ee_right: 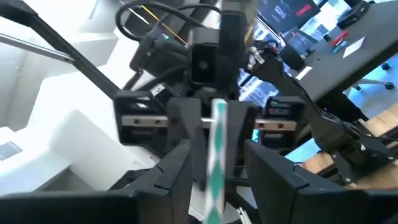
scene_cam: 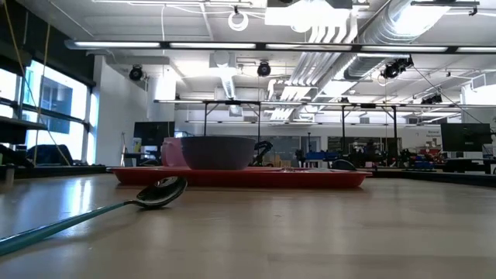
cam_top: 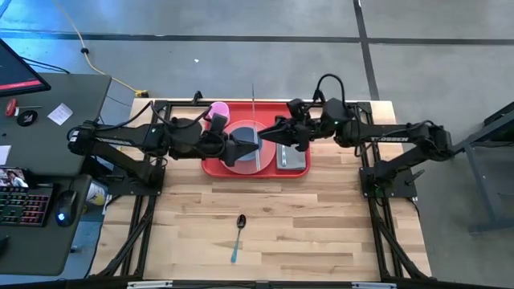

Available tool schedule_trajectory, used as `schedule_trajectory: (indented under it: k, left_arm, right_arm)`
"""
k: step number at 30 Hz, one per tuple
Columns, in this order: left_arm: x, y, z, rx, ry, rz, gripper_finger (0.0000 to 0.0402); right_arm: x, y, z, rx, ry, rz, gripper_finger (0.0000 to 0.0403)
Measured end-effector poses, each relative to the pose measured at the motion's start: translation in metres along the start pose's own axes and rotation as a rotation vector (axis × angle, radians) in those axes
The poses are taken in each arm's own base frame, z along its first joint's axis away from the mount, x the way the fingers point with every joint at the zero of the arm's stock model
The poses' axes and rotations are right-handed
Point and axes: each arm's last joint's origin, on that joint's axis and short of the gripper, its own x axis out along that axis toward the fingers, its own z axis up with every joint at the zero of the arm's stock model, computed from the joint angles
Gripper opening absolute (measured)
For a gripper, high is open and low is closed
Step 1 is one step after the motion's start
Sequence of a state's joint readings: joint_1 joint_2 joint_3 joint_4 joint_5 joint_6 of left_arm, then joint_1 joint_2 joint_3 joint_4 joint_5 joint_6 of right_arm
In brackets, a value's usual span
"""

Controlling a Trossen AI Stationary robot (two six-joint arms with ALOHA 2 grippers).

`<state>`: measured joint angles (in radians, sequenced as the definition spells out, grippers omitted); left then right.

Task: Set up tray
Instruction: Put the blue knife on the gray napkin to the right of the blue fork

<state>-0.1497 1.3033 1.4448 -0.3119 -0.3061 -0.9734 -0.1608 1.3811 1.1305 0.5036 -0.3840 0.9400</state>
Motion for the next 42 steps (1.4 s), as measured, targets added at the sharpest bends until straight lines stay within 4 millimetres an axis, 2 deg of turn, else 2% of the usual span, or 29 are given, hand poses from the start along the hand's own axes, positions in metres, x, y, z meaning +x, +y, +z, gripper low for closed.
schedule_trajectory:
  k: [10, 18, 25, 33, 42]
  left_arm:
    - [0.0, 0.007, -0.004, -0.001, 0.036, 0.077, 0.0075]
    - [0.016, 0.012, -0.015, -0.01, 0.096, 0.093, 0.0071]
    - [0.021, 0.013, -0.017, -0.021, 0.096, 0.096, 0.0074]
    - [0.018, 0.012, -0.016, -0.015, 0.088, 0.097, 0.0075]
    - [0.019, 0.012, -0.016, -0.016, 0.088, 0.097, 0.0072]
  right_arm:
    - [0.003, -0.005, -0.005, 0.013, 0.035, -0.013, 0.0135]
    - [0.012, -0.022, -0.013, 0.035, 0.065, -0.054, 0.0135]
    - [0.012, -0.022, -0.014, 0.009, 0.084, -0.034, 0.0133]
    - [0.012, -0.022, -0.014, -0.003, 0.096, -0.019, 0.0111]
    - [0.011, -0.023, -0.012, -0.003, 0.095, -0.02, 0.0063]
